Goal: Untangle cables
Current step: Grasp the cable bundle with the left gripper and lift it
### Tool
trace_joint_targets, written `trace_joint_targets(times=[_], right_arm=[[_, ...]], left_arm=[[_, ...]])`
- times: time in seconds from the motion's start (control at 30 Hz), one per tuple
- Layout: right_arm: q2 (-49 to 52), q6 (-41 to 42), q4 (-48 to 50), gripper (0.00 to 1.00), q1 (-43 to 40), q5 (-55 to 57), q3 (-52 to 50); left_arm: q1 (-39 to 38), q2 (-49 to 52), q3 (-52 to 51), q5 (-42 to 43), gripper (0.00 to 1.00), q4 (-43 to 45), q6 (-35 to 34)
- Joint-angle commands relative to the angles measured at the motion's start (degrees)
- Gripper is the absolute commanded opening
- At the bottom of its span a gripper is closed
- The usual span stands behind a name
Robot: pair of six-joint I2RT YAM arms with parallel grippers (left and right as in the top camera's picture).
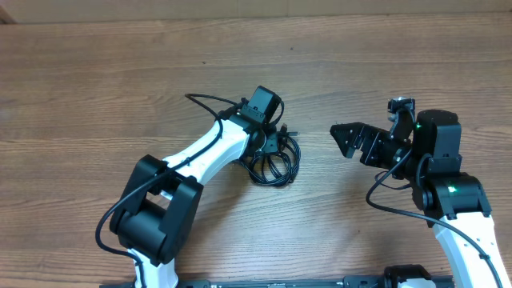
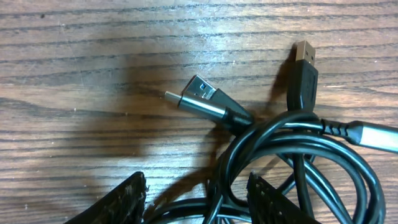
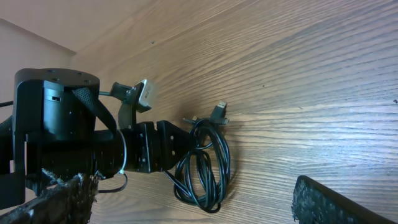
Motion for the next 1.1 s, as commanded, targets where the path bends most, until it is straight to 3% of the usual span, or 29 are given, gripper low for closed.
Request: trace_joint_targets(times=[0.0, 0.27, 0.47, 0.77, 1.07], right_arm=[[-0.2, -0.4, 0.4, 1.00, -0.2, -0.4, 1.5], [-0.2, -0.4, 0.4, 1.00, -0.2, -0.4, 1.5], [-0.2, -0.4, 0.4, 1.00, -0.2, -0.4, 1.5], [-0.2, -0.4, 0.4, 1.00, -0.2, -0.4, 1.5], [-0.2, -0.4, 0.4, 1.00, -0.2, -0.4, 1.5]], left_arm=[[-0.5, 1.1, 0.6, -0.8, 0.52, 0.9, -0.6], [-1.1, 1.1, 0.6, -1.1, 0.31, 1.5, -0.6], [-2.4, 2.3, 0.6, -2.2, 0.29, 1.6, -0.6], [-2.9, 4.2, 0.6, -2.3, 0.05, 1.5, -1.8], [-2.9, 3.6, 0.9, -2.3, 0.04, 0.5, -0.7]])
